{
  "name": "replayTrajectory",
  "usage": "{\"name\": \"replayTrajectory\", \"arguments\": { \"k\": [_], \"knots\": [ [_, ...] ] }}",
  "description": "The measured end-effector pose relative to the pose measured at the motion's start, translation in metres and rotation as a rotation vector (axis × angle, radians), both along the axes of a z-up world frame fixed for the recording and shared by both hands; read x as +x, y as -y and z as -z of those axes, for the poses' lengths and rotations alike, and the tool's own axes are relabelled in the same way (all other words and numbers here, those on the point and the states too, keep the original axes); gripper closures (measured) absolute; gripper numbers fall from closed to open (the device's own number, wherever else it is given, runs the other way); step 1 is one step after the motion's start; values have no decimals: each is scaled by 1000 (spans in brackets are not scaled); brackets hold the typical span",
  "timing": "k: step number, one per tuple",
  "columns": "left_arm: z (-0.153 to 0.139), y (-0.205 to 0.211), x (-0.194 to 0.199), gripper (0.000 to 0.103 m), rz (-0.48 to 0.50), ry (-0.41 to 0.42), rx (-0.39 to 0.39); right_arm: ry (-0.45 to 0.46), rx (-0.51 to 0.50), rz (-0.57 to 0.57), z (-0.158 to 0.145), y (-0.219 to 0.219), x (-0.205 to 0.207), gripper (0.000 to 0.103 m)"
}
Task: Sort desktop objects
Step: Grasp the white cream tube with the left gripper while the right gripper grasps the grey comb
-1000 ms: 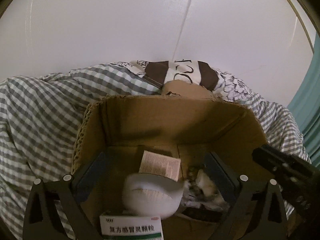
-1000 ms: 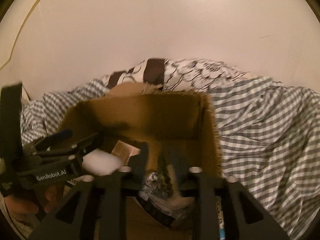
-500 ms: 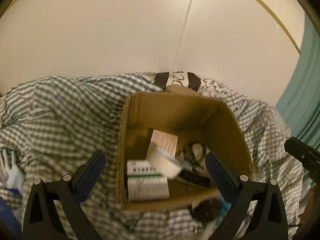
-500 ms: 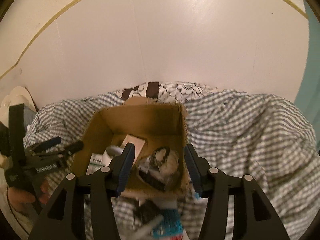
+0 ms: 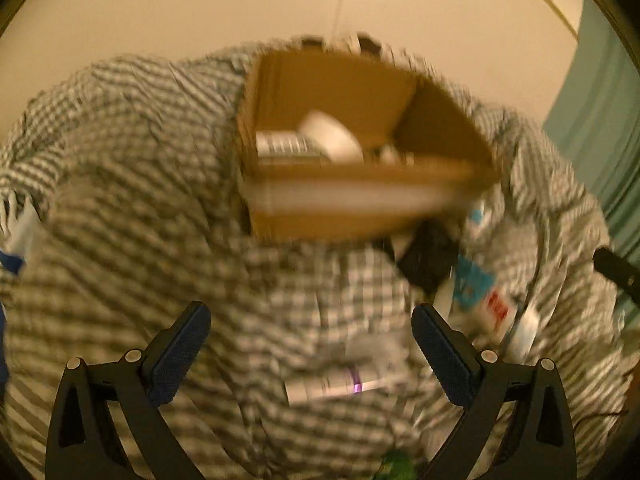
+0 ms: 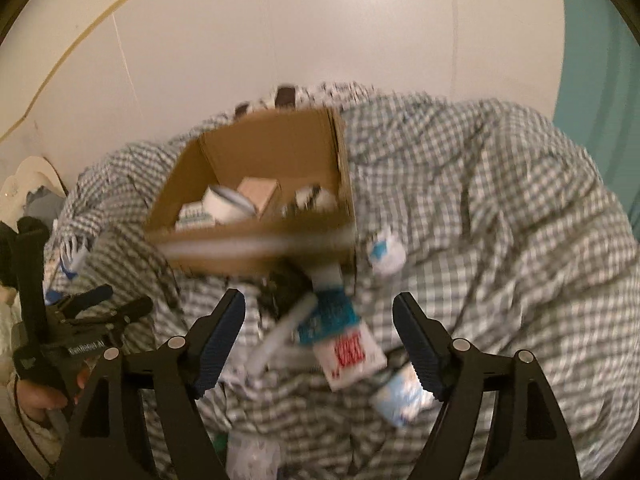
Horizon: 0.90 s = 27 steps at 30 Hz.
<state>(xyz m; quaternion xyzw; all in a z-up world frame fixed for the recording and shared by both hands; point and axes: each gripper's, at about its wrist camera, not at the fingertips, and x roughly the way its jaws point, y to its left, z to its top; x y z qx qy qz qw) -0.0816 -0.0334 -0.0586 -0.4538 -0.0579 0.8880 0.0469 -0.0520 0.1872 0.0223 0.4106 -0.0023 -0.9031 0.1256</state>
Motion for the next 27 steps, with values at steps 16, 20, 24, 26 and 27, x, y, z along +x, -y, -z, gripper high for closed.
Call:
{"name": "replayTrajectory", "arguments": {
  "k": [16,20,24,26,27],
  "knots": [
    [90,-52,10,48,245,176,-141,112,-50,3,82,5,22,27],
    [91,-54,14,55,266,198,-143,130,-54,0,89,7,21,27],
    [80,-55,22,72,290,184,-118,128,-58,-13,92,15,18,27],
    [71,-53,27,78,288,159,-97,124,-55,-24,93,22,15,27],
    [66,-50,27,81,280,147,-84,123,-58,-31,93,26,13,27]
  ]
}}
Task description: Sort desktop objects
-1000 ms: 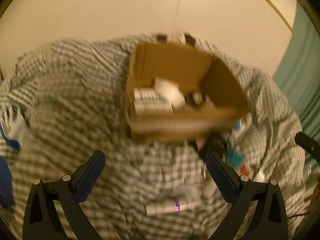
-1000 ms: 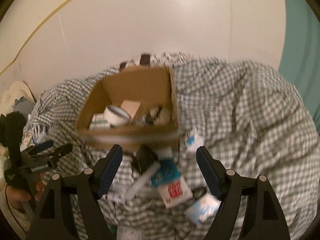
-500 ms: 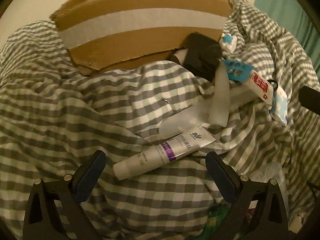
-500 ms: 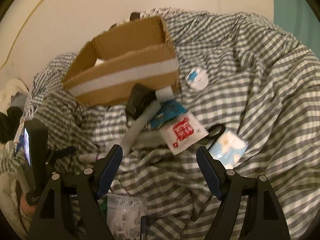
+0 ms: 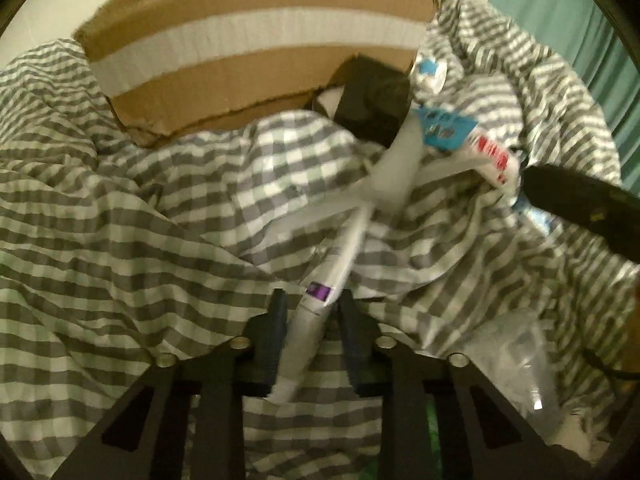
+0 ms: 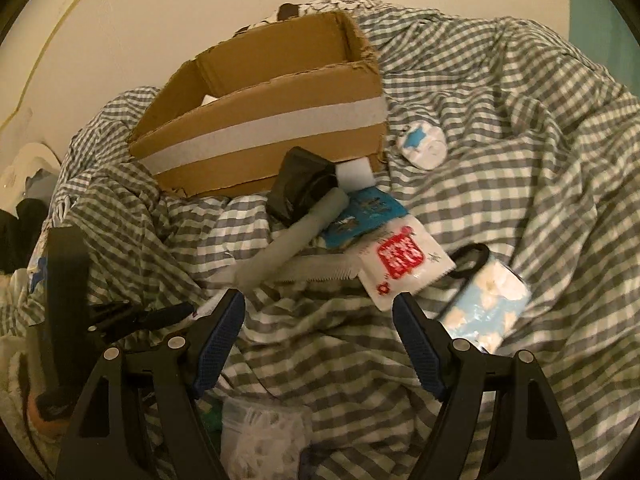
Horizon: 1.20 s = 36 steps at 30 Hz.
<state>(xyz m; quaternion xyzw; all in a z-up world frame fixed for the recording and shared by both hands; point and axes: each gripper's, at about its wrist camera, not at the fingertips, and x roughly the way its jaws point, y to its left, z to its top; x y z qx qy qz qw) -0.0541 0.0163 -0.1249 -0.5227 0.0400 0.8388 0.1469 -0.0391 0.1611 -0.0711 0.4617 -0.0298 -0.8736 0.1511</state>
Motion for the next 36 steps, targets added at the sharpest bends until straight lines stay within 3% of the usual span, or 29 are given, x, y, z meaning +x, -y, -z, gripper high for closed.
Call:
{"name": "replayTrajectory", "arguments": {
  "k": [5,8,12,15,19,24,26,30,36],
  "knots": [
    [-17,17,7,85,-57,-16,100,1,-12,-14,6,18,-12,28],
    [-17,26,2,86,-86,-4,137,2,-23,-9,8,24,-18,35],
    [-18,38,-8,86,-144,0,215,-14,-47,0,7,32,-23,36],
    [-20,43,-17,86,-177,-17,228,13,-46,0,15,40,-34,37],
    [-13,48,-26,86,-222,-3,230,71,-76,19,32,43,-50,44],
    [-4,54,-35,86,-259,14,246,121,-75,35,50,46,-64,63],
    [-3,53,-35,86,-259,7,239,128,-55,32,53,45,-65,78],
    [-1,48,-36,86,-255,-2,223,131,-90,27,49,36,-57,83],
    [-3,45,-34,86,-245,-20,216,106,-10,-9,34,41,-38,87]
  ]
}}
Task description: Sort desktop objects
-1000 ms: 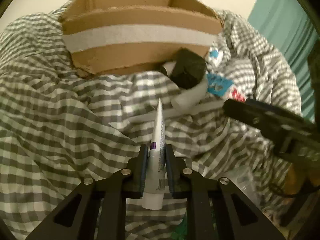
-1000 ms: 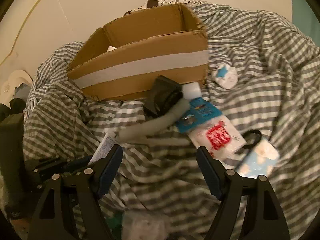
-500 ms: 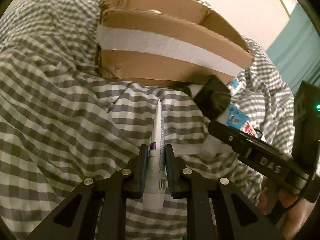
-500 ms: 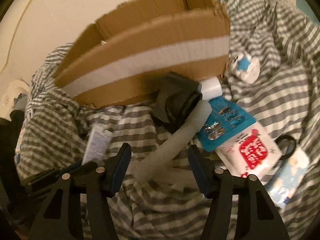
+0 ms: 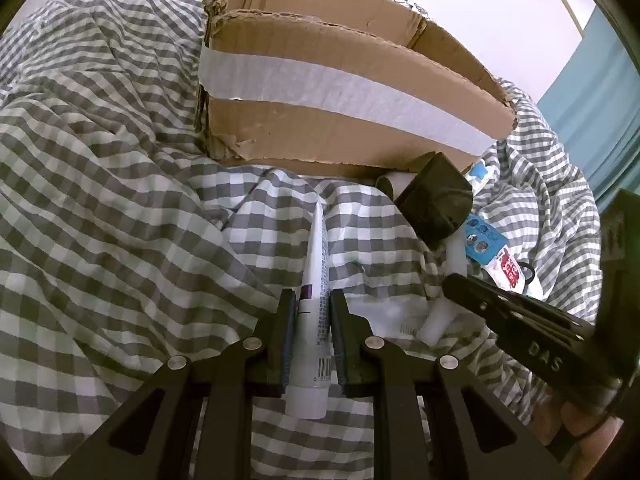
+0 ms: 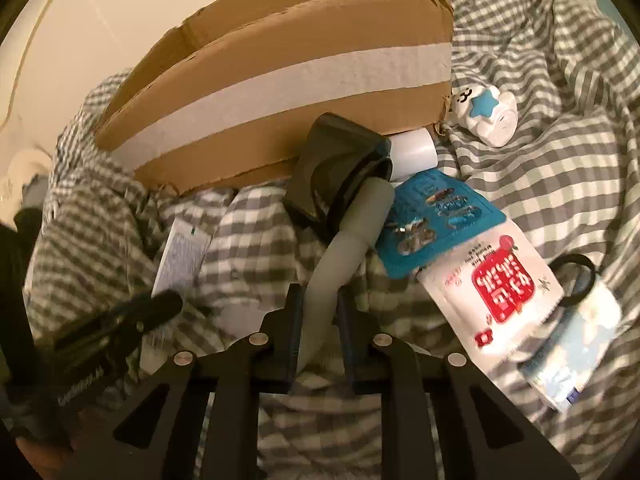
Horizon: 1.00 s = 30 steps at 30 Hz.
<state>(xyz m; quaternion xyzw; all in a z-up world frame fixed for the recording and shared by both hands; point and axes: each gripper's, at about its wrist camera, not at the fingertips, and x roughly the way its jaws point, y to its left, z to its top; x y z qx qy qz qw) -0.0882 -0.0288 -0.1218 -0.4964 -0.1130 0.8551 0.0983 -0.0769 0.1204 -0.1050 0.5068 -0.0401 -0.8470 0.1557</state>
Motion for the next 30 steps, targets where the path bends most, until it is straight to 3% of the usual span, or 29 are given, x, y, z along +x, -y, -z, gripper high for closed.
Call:
{"name": "replayTrajectory", "arguments": {
  "k": [11,30],
  "knots": [
    [-14,1,16,86,9,-58,-23,-72,14,37,-38,-22,34,89],
    [-82,-1,33,86,11,-182,-7,-238,30,4,-120,-27,66,93]
  ]
}}
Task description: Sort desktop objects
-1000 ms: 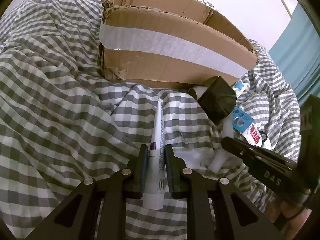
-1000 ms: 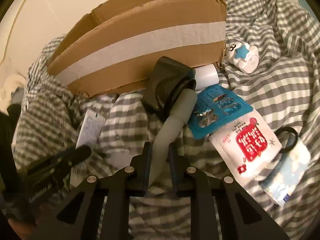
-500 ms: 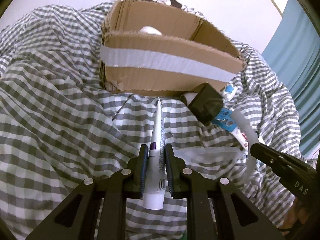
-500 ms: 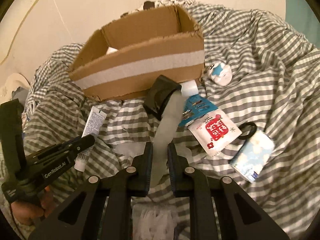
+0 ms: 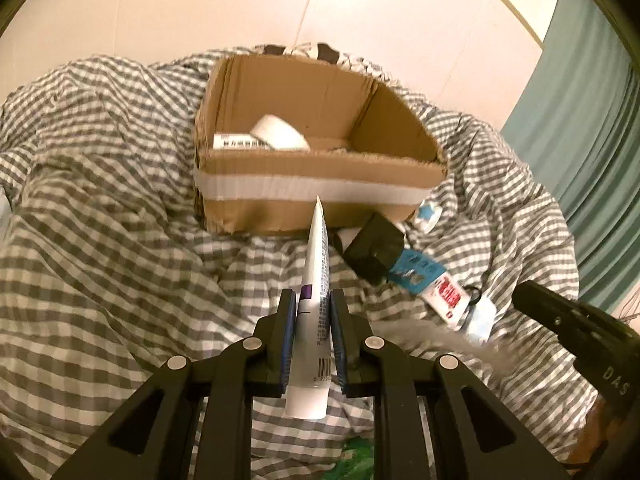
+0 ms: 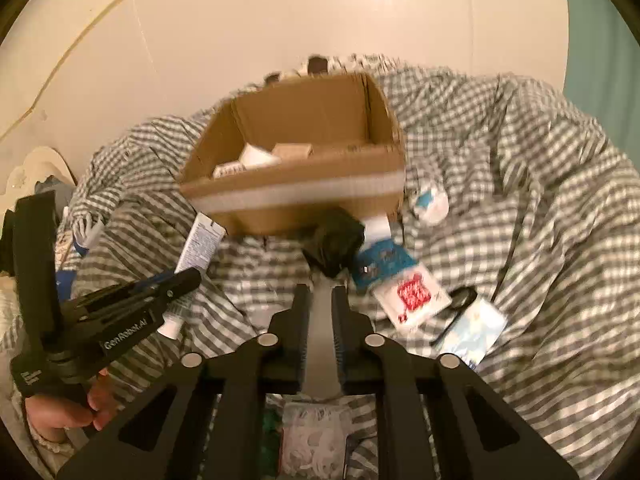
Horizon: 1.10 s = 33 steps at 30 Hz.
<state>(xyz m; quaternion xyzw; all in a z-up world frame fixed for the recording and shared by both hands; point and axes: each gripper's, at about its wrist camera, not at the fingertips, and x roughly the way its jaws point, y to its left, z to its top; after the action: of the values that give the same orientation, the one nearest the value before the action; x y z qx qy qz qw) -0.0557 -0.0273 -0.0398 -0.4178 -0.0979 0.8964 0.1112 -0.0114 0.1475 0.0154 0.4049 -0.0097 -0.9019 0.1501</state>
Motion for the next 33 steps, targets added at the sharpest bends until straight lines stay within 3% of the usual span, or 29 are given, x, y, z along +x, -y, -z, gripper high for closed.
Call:
{"name": "replayTrajectory", "arguments": {
  "k": [7,12,14,16,22,26,31,33],
  "knots": [
    [-17,0,-1,86,-3,-29,4,-28,-11,-16,-17,5,-5,93],
    [5,-4,-3,86,-9,18,0,69,-24,5,21,2,-16,91],
    [17,-7,-4,86,-5,41,-7,94,31,-17,44,7,-18,76],
    [31,-9,-5,86,2,66,-22,127,71,-58,66,11,-19,71],
    [69,-11,-13,86,-4,152,-45,230,177,-177,120,30,-27,71],
    [76,-10,-16,86,-8,166,-40,238,212,-165,134,31,-37,71],
    [80,-11,-17,86,-1,176,-48,284,168,-150,145,23,-43,71],
    [79,-10,-15,86,-2,170,-50,270,163,-151,141,21,-40,81]
  ]
}}
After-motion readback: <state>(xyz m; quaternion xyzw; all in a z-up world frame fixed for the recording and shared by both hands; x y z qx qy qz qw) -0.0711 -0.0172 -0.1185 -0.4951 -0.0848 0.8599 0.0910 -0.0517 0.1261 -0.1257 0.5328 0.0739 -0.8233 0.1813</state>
